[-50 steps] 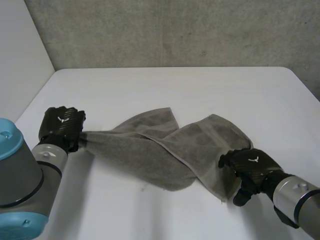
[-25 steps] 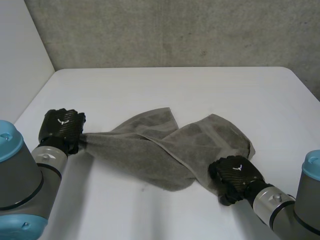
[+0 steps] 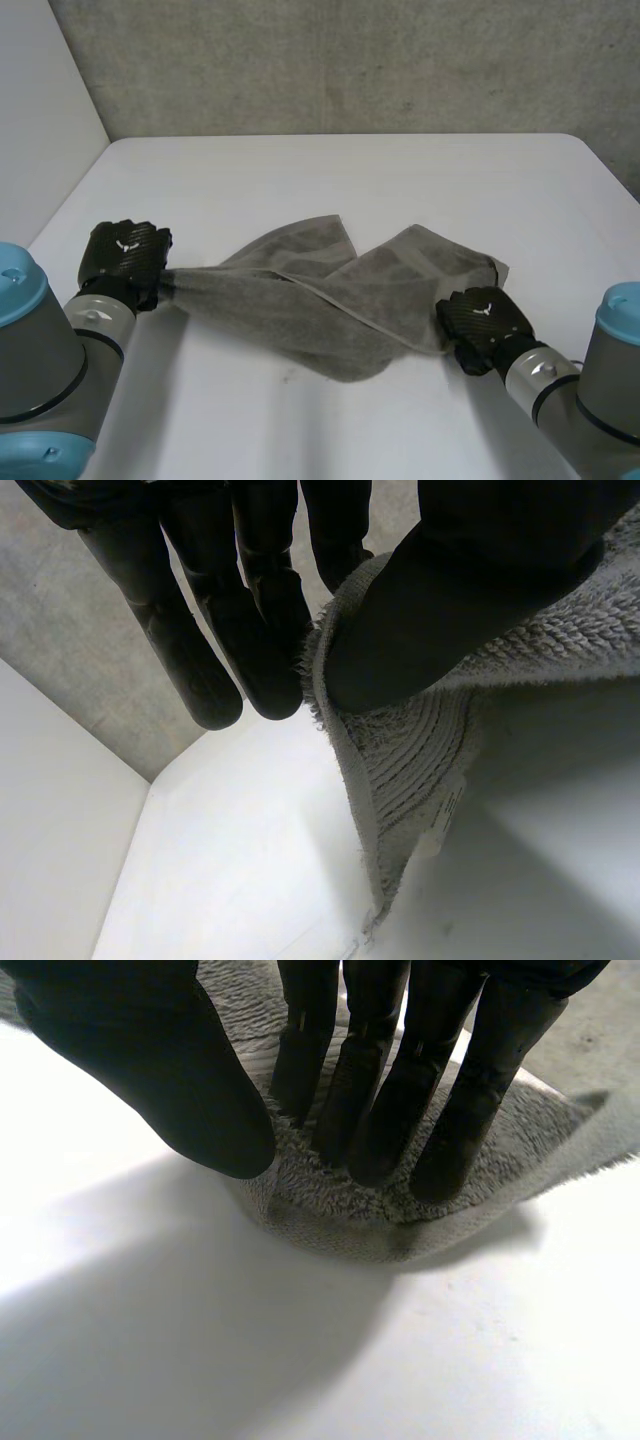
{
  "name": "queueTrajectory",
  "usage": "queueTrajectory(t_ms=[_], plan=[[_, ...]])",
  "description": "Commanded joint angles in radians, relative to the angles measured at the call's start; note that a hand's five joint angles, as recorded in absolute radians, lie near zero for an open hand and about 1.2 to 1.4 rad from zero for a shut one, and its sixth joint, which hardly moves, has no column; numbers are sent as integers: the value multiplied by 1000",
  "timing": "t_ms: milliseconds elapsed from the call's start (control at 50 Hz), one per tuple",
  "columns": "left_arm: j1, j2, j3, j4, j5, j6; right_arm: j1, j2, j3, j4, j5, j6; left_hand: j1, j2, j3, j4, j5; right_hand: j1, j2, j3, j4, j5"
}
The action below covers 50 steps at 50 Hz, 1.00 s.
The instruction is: Fold the towel.
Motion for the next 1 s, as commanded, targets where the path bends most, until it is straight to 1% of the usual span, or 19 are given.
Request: queueTrajectory(t_ms=[20, 100, 160, 180, 200, 220, 240, 260, 380, 620, 660, 900, 920, 940, 960, 980, 1000], plan=[[0, 0, 0, -6, 0, 0, -4, 11, -48, 15, 39, -11, 192, 180, 181, 179, 184, 456, 222, 215, 206, 266], [-6, 2, 0, -7, -2, 0, -16, -3, -57, 42, 38, -40, 192, 180, 181, 179, 184, 456, 222, 215, 206, 266], [-9, 0, 0, -7, -2, 0, -18, -6, -56, 76, 39, -30, 192, 180, 181, 179, 184, 456, 222, 215, 206, 266], [-9, 0, 0, -7, -2, 0, -18, -5, -53, 99, 38, -27, 192, 180, 181, 179, 184, 338, 104, 96, 88, 148], [-11, 0, -2, -7, -2, 0, -18, -5, -53, 99, 38, -27, 192, 180, 181, 179, 184, 336, 103, 95, 86, 147], [-12, 0, -3, -7, -2, 0, -19, 1, -54, 122, 36, -17, 192, 180, 181, 179, 184, 107, -127, -134, -143, -83], [-12, 0, -3, -7, -2, 0, -19, 1, -54, 122, 36, -17, 192, 180, 181, 179, 184, 104, -129, -137, -146, -85], [-12, 0, -6, -7, 0, 0, -21, 8, -57, 137, 32, -5, 192, 180, 181, 179, 184, -29, -263, -270, -279, -219], [-12, -1, -12, -6, 0, 0, -22, 31, -71, 142, 27, 53, 192, 180, 181, 179, 184, -60, -294, -301, -310, -249], [-12, -1, -11, -6, 1, 0, -15, 35, -97, 135, 28, 64, 192, 180, 181, 179, 184, 2, -232, -240, -248, -188], [-12, -1, -12, -6, 1, 0, -12, 52, -111, 135, 28, 64, 192, 180, 181, 179, 184, 40, -194, -201, -210, -150], [-12, -1, -12, -6, 1, 0, -10, 120, -169, 135, 32, 64, 192, 180, 181, 179, 184, 52, -182, -190, -198, -138], [-12, -1, -12, -6, 1, 0, -10, 120, -172, 135, 32, 64, 192, 180, 181, 179, 184, 124, -109, -117, -126, -65], [-12, -1, -12, -6, 1, 0, -10, 120, -172, 135, 32, 64, 192, 180, 181, 179, 184, 125, -109, -116, -125, -64], [-12, -1, -12, -6, 1, 0, -12, 117, -177, 133, 32, 65, 192, 180, 181, 179, 184, 334, 101, 93, 84, 145], [-12, -1, -12, -6, 1, 3, -16, 110, -181, 130, 35, 65, 192, 180, 181, 179, 184, 454, 221, 213, 204, 265], [-12, -1, -12, -6, 1, 3, -16, 110, -181, 130, 35, 65, 192, 180, 181, 179, 184, 456, 222, 214, 206, 266]])
